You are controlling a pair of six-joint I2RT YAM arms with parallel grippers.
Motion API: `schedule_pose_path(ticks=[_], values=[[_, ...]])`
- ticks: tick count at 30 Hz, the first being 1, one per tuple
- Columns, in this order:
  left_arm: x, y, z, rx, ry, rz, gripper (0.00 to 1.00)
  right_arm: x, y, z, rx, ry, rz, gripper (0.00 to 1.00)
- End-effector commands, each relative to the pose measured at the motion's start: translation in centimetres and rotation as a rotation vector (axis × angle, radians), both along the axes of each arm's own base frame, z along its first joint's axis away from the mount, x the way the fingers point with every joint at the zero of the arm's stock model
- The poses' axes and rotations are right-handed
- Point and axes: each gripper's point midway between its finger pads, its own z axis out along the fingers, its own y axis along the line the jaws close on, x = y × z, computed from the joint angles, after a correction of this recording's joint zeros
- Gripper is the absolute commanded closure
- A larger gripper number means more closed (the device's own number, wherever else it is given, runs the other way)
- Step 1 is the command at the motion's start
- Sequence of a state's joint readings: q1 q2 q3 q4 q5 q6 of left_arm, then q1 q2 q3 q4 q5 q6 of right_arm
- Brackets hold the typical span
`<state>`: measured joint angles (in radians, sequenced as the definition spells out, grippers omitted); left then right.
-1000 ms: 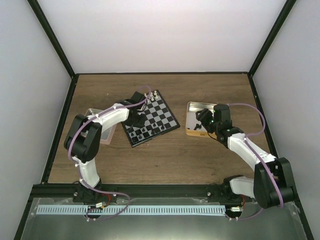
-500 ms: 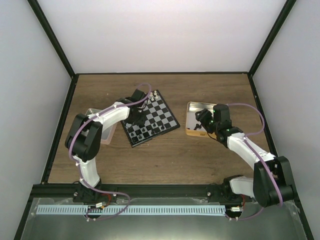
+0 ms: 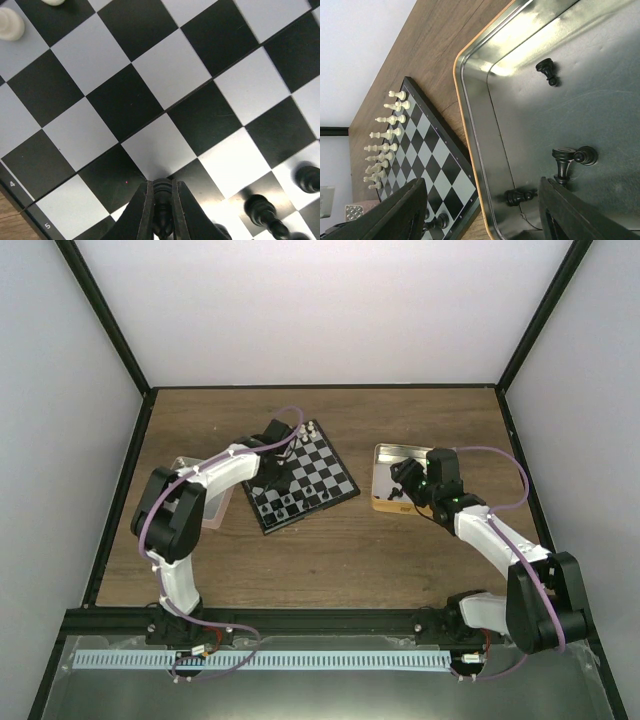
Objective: Set up the chess pieces on the board
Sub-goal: Pick up the chess piece from the chessboard, then place the chess piece on the chessboard.
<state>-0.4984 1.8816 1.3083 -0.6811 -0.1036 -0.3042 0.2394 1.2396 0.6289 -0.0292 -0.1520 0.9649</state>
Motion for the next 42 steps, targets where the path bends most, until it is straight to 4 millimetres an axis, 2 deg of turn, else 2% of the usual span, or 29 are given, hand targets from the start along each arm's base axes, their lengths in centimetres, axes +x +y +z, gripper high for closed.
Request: schedule_pose_path(ticks=[1,7,12,15,19,27,37,42], values=[[-0.1,-1.4,3.5,-0.061,-0.065,-0.050,0.96,1.1,-0.2,1.5,-0.008,-0.043,-0.012,0.38],[-3.1,-3.1,5.4,-0.058,-0.066,-0.128,0.96,1.1,-0.2,1.4,-0.007,-0.039,-0.015,0.38],[-6.2,-3.5,4.2,-0.052,-0.002,-0.168,0.96,1.0,-0.2,1.2,-0.006,-0.035,-0.015,0.38],[-7.0,-3.5,3.1,-0.038,0.017,-0.175,0.95,1.0,-0.2,1.1,-0.005,-0.033,-0.012,0.38],[-7.4,-3.7,2.2,-0.034,0.038,-0.182,0.96,1.0,-0.1,1.0,-0.003,-0.027,-0.009,0.38],[-6.7,-4.6,1.3,-0.054,0.033,-0.191,0.95,0.9,-0.1,0.8,0.001,-0.020,-0.008,0.38],[-6.3,-4.8,-0.3,-0.040,0.049,-0.188,0.93,0.9,0.0,0.7,0.002,-0.018,-0.005,0.38],[-6.3,-4.7,-0.8,-0.021,0.059,-0.189,0.82,0.8,-0.1,0.7,-0.003,-0.017,-0.007,0.38]])
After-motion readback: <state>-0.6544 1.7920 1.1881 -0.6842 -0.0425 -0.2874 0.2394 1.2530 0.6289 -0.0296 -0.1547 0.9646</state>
